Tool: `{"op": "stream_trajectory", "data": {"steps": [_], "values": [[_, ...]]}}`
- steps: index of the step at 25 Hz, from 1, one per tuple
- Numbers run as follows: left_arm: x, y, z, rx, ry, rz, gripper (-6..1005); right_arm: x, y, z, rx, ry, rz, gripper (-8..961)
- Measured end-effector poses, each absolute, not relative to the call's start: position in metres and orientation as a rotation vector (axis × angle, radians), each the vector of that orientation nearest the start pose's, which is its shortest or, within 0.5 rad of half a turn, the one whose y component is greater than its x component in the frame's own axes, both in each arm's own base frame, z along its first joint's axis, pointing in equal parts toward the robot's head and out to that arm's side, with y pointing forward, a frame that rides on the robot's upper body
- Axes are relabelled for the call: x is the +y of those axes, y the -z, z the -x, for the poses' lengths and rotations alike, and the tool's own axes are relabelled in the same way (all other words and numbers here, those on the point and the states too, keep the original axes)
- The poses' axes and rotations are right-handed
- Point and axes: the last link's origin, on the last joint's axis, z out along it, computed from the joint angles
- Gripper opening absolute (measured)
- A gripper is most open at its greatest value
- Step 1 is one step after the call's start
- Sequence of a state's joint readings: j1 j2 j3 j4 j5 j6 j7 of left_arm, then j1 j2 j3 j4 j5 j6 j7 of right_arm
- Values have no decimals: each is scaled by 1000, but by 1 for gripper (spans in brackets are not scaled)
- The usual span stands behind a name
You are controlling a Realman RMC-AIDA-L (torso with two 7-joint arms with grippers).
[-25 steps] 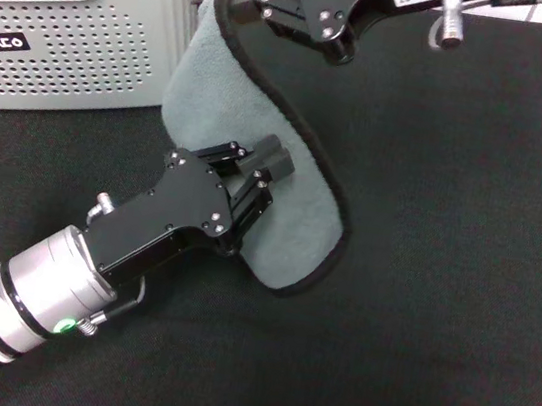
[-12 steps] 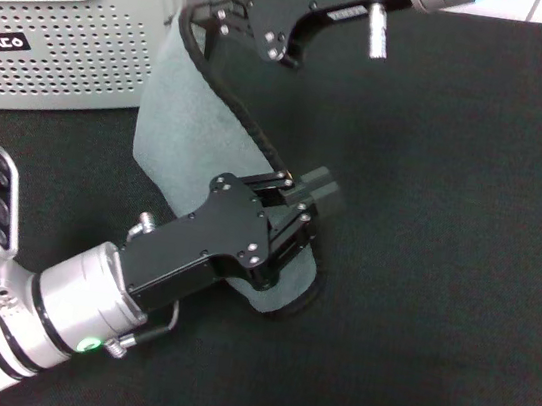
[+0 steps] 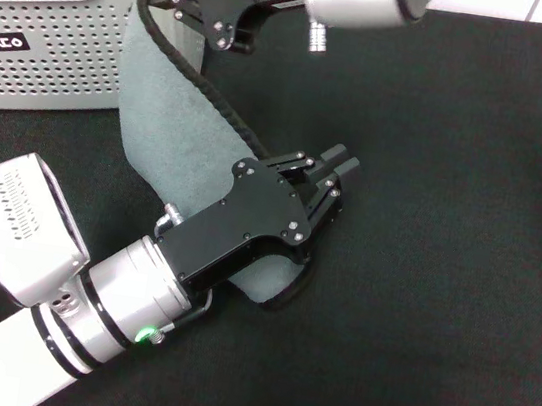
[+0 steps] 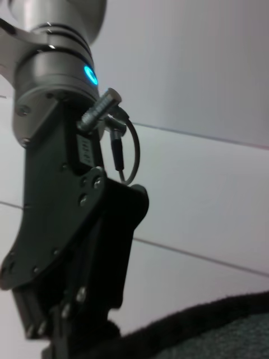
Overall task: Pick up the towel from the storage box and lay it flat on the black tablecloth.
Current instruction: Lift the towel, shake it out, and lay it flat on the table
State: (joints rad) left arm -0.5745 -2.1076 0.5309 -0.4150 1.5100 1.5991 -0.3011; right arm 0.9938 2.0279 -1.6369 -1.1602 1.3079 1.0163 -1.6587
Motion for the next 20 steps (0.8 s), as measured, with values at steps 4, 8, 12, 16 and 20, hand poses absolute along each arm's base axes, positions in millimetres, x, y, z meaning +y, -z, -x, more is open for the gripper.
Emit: {"op": "stream_trajectory", "data": {"steps": [4, 8, 12, 16, 20], "values": [[243, 109, 217, -533, 1287, 2168, 146, 379, 62, 45, -985, -298, 2664, 19], [241, 116, 212, -496, 1230, 2143, 146, 379, 62, 48, -987, -305, 2655, 20], [245, 120, 210, -419, 1140, 2108, 146, 380, 62, 47, -978, -307, 2656, 20], [255, 124, 210, -371, 1043, 2094, 145, 380, 62, 44, -962, -307, 2661, 20], [265, 127, 212, -348, 955, 2082, 142, 379, 60, 39, -940, -312, 2661, 20]]}}
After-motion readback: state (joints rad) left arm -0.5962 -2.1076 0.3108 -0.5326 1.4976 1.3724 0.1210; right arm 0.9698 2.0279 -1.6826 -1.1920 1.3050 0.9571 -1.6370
